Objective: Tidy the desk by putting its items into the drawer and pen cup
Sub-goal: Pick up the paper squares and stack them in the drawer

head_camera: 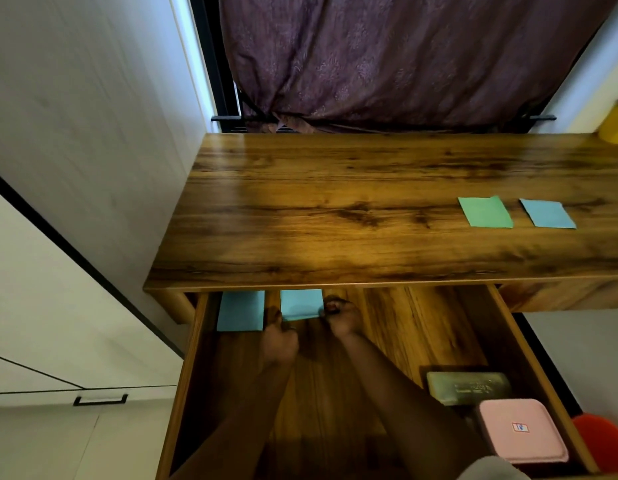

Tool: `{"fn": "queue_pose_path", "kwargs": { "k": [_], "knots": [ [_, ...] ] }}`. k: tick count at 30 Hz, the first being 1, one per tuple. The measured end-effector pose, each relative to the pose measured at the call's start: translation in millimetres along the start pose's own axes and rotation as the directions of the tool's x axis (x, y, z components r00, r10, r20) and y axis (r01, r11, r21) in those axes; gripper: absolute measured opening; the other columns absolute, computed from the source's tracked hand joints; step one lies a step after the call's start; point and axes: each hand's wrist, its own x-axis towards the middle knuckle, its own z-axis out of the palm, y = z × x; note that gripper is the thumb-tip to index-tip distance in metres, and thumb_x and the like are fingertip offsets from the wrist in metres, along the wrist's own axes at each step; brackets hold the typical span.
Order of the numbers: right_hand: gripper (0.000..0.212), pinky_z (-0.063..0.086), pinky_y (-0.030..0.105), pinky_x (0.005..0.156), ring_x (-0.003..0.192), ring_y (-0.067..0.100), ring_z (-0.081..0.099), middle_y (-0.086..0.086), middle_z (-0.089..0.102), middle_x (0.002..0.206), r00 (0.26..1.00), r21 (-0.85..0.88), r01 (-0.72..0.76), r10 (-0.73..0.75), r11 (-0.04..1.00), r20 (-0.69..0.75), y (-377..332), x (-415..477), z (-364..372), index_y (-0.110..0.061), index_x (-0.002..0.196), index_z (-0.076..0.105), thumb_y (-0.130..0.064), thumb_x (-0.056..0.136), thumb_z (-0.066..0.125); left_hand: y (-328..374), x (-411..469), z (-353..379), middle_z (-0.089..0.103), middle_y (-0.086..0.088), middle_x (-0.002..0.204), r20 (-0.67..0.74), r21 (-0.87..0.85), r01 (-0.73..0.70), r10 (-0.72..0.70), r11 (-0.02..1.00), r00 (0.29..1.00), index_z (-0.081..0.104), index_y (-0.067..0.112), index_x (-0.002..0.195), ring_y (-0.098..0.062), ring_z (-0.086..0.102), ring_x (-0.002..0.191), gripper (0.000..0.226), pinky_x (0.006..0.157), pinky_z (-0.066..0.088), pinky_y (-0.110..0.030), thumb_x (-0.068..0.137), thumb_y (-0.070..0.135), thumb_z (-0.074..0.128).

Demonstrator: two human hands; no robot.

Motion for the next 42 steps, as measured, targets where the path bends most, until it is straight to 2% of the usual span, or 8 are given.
{"fn": "queue_pose_path", "kwargs": {
  "k": [4,9,12,18,22,31,38,42],
  "knots": [
    [0.029,0.047,0.031,0.097,0.110,0.022,0.060,0.005,0.067,0.112,0.994,0.028,0.099,-0.098,0.995,-0.040,1,-29,-31,-0.007,0.111,0.068,0.001,0.084,0.062,20,-38,-6,0.055,0.003,0.118,-0.005,-0.055,-0.176,0.176,0.983,0.984,0.049,0.018,0.135,-0.005,0.056,0.073,0.044,0.067,0.050,-0.025,0.093,0.006,0.052],
    [0.019,0.042,0.007,0.072,0.087,0.011,0.059,0.002,0.067,0.092,0.936,0.037,0.292,-0.277,0.956,-0.218,-16,-52,-115,-0.008,0.096,0.070,0.003,0.086,0.058,87,-46,15,0.063,0.003,0.120,0.031,-0.058,-0.537,0.539,0.842,0.842,0.061,0.025,0.120,-0.017,0.060,0.107,0.032,0.092,0.049,-0.034,0.092,0.012,0.055],
    [0.014,0.037,0.003,0.073,0.087,0.008,0.058,0.000,0.067,0.092,0.871,-0.053,0.352,-0.348,0.934,-0.346,-32,-41,-183,-0.007,0.097,0.070,-0.004,0.086,0.063,133,-34,46,0.065,-0.003,0.117,0.174,0.069,-0.592,0.575,0.803,0.800,0.059,0.021,0.123,-0.014,0.061,0.097,0.031,0.082,0.047,-0.025,0.093,0.017,0.055],
    [0.020,0.048,0.033,0.092,0.105,0.026,0.062,0.012,0.067,0.110,0.822,-0.303,0.222,-0.345,0.927,-0.453,-39,36,-313,-0.007,0.106,0.067,-0.011,0.088,0.059,196,-6,145,0.048,0.001,0.138,0.362,0.448,-0.676,0.573,0.585,0.735,0.050,0.027,0.132,-0.022,0.040,0.128,0.040,0.109,0.032,-0.034,0.092,0.030,0.053],
    [0.037,0.044,0.033,0.096,0.116,0.030,0.054,0.015,0.055,0.129,0.879,-0.623,0.147,-0.391,0.768,-0.274,-45,97,-365,-0.010,0.126,0.057,-0.015,0.089,0.056,221,15,203,0.031,0.000,0.152,0.370,0.603,-0.629,0.527,0.490,0.765,0.038,0.029,0.141,-0.024,0.025,0.139,0.051,0.115,0.018,-0.042,0.092,0.041,0.047],
    [0.079,0.027,0.044,0.112,0.139,0.030,0.022,0.006,0.024,0.154,0.931,-0.853,0.329,-0.289,0.405,0.222,-91,191,-418,-0.019,0.148,0.023,-0.035,0.084,0.067,224,35,241,0.007,-0.001,0.160,0.292,0.726,-0.560,0.557,0.400,0.777,0.017,0.031,0.149,-0.025,0.000,0.147,0.059,0.116,0.003,-0.053,0.095,0.055,0.023],
    [0.101,0.026,0.044,0.113,0.138,0.031,0.023,0.009,0.027,0.150,0.930,-0.882,0.364,-0.164,0.298,0.329,-112,209,-423,-0.021,0.150,0.019,-0.044,0.071,0.078,221,36,243,0.007,0.000,0.160,0.278,0.727,-0.553,0.562,0.408,0.779,0.012,0.033,0.149,-0.024,-0.001,0.147,0.060,0.116,0.001,-0.052,0.095,0.056,0.022],
    [0.091,0.034,0.038,0.106,0.130,0.030,0.035,0.012,0.039,0.139,0.942,-0.877,0.326,-0.202,0.353,0.269,-117,201,-423,-0.015,0.144,0.031,-0.039,0.071,0.080,221,36,242,0.005,0.002,0.160,0.276,0.721,-0.554,0.561,0.416,0.780,0.012,0.034,0.150,-0.022,-0.001,0.147,0.060,0.116,0.001,-0.052,0.095,0.056,0.023]
  ]
}}
